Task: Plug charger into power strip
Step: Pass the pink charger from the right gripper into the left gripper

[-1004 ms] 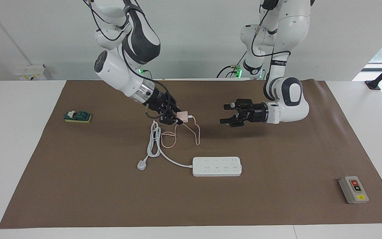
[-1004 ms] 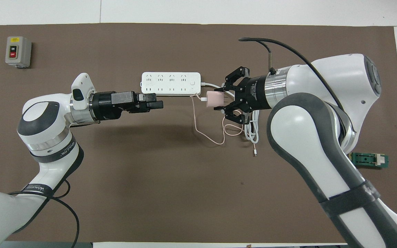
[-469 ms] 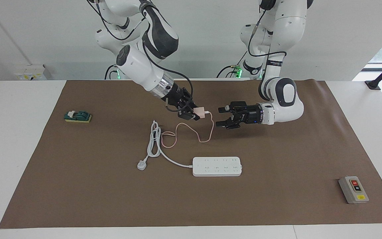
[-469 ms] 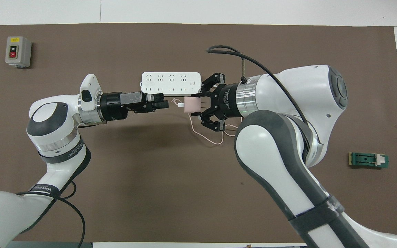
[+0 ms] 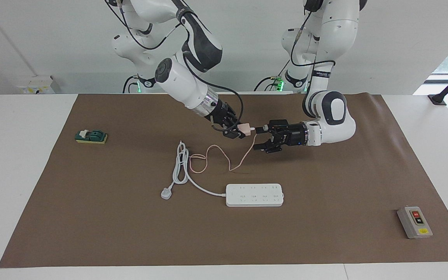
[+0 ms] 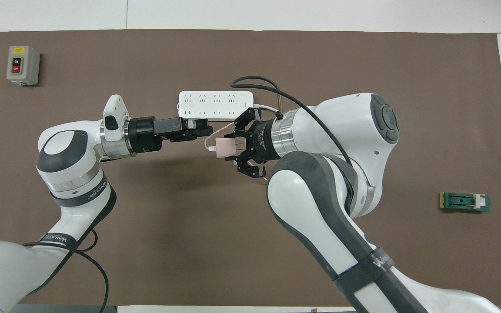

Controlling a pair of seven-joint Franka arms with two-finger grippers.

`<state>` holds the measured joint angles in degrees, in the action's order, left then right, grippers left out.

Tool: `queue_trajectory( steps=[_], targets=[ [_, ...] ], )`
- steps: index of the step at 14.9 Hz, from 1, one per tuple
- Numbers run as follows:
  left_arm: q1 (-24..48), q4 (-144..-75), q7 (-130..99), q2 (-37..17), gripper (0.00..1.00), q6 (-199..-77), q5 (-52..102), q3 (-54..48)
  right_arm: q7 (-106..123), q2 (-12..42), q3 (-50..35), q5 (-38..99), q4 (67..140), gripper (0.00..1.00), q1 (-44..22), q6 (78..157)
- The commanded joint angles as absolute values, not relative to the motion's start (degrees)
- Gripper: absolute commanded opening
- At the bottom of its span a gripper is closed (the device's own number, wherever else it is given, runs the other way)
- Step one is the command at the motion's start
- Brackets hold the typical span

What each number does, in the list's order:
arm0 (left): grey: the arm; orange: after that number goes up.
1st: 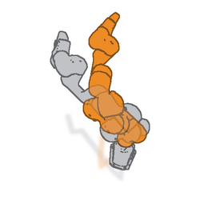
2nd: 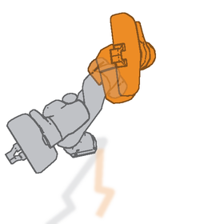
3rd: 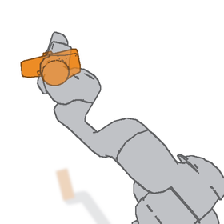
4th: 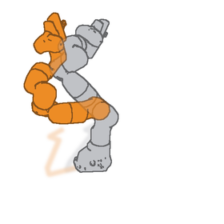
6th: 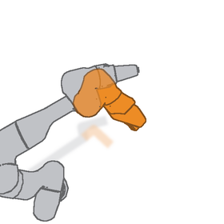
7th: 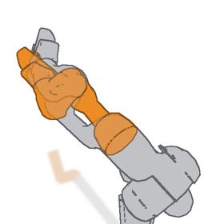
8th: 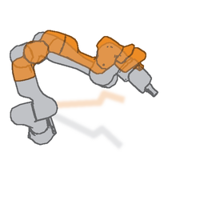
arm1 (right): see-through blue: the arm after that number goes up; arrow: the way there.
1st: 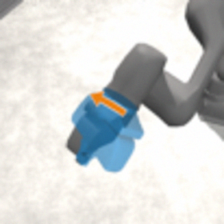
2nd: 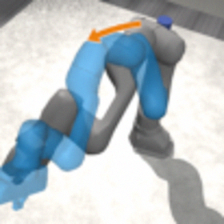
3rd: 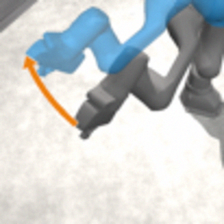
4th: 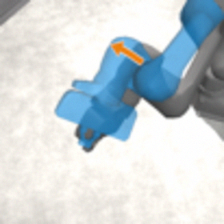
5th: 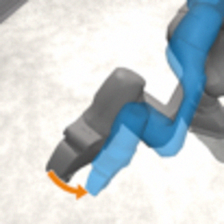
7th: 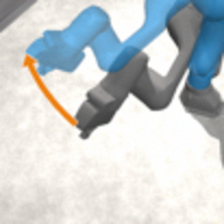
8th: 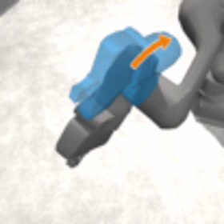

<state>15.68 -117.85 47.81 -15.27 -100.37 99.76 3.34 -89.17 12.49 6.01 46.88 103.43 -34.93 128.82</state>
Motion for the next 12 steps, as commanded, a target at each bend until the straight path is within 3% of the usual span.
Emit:
queue_trajectory(
  steps=[1,12],
  targets=[
    [16.96,-118.39,49.48,-15.38,1.0,-101.6,100.72,4.13,-88.33,14.5,6.06,46.41,100.9,0.0,-34.63,127.97],
    [18.02,-119.44,52.03,-15.12,1.0,-102.74,100.46,4.13,-88.33,14.59,6.06,46.41,100.63,0.0,-33.93,127.44]
  ],
)
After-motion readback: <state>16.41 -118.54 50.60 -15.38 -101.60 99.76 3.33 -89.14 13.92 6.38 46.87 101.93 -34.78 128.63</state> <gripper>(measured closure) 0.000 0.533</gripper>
